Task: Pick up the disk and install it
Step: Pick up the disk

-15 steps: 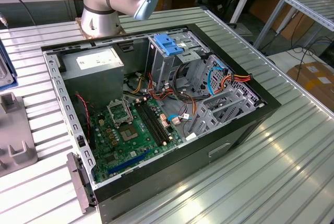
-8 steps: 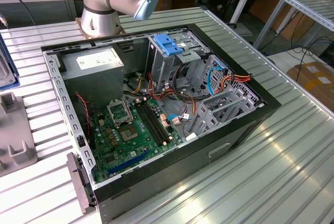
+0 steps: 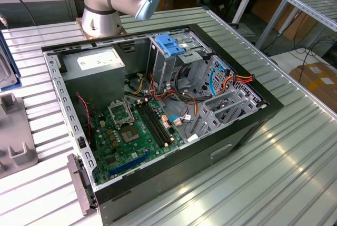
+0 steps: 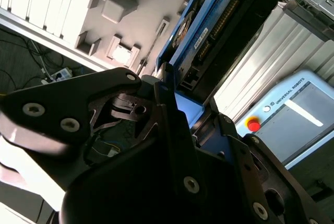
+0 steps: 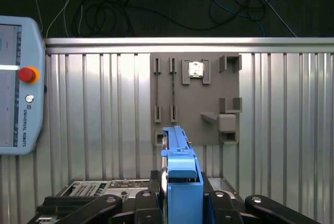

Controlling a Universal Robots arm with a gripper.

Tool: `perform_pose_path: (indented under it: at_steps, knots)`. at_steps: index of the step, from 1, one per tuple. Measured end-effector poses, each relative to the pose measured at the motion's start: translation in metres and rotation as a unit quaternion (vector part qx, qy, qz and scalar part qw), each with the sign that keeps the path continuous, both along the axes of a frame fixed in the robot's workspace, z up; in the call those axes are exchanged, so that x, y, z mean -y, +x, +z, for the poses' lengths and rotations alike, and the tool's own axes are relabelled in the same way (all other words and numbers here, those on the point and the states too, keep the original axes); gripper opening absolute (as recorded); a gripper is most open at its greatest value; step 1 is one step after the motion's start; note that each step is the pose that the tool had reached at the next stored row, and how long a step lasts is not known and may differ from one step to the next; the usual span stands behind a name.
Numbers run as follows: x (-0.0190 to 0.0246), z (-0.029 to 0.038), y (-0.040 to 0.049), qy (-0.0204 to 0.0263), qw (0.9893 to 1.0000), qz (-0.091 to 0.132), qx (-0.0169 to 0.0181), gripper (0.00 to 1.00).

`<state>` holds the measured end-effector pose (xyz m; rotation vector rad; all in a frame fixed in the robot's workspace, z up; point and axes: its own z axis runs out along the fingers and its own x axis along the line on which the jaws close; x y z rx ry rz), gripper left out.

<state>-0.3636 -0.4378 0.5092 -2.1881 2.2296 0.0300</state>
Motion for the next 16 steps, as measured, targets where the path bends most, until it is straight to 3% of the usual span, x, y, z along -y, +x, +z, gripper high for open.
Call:
perform_pose_path:
  at_steps: [16]
  knots:
    - [0.0015, -0.0002, 0.0049, 0.0000, 1.0000, 0.000, 0.0000, 0.37]
